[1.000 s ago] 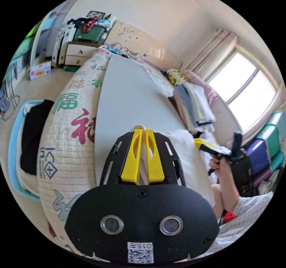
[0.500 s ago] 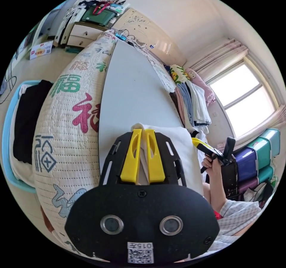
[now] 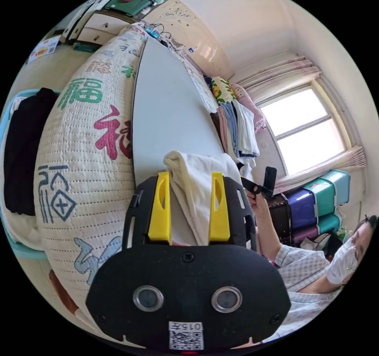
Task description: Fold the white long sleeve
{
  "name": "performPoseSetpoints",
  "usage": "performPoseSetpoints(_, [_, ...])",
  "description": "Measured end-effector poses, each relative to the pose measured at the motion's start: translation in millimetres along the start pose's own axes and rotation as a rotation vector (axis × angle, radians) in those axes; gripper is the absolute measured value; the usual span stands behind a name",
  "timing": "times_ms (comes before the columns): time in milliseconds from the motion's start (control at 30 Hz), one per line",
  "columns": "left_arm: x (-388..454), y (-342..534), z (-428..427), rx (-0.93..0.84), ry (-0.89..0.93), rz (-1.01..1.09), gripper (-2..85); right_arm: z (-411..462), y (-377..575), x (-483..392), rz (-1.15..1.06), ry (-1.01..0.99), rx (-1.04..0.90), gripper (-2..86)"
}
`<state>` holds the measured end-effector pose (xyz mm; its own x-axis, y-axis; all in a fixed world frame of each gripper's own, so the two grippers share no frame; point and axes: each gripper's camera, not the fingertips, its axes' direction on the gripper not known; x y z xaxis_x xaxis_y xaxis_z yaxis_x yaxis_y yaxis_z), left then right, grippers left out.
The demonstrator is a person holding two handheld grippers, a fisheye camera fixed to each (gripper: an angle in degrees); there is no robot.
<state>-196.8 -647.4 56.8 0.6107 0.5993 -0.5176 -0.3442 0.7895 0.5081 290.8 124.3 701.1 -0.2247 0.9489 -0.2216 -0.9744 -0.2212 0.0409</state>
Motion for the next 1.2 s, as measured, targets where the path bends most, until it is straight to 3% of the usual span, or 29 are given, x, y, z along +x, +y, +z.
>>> performPoseSetpoints(167, [0, 17, -27, -0.009, -0.221, 0.025, 18.0, 57, 1, -35, -0.149, 0.055, -0.029, 5.4])
performPoseSetpoints(333, [-22, 31, -42, -0.033, -0.141, -0.035, 19.7, 92, 18, -53, -0.253, 0.067, -0.045, 5.5])
performPoseSetpoints(500, [-23, 36, -39, -0.076, -0.138, 0.009, 18.7, 86, 32, 6, -0.1, -0.086, -0.004, 8.7])
performPoseSetpoints(667, [-24, 41, -34, -0.13, -0.109, 0.039, 13.1, 114, 53, 22, -0.11, -0.085, -0.033, 13.9])
performPoseSetpoints(967, [-6, 61, -43, -0.09, -0.161, 0.128, 8.1, 145, 100, 67, -0.063, -0.16, -0.036, 9.6])
performPoseSetpoints(1133, [14, 81, -63, 0.072, 0.014, 0.199, 7.3, 146, 132, 85, -0.073, -0.167, -0.01, 4.3])
performPoseSetpoints(1200, [37, 94, -70, 0.165, 0.113, 0.27, 6.8, 127, 155, 98, -0.058, -0.254, 0.07, 2.5])
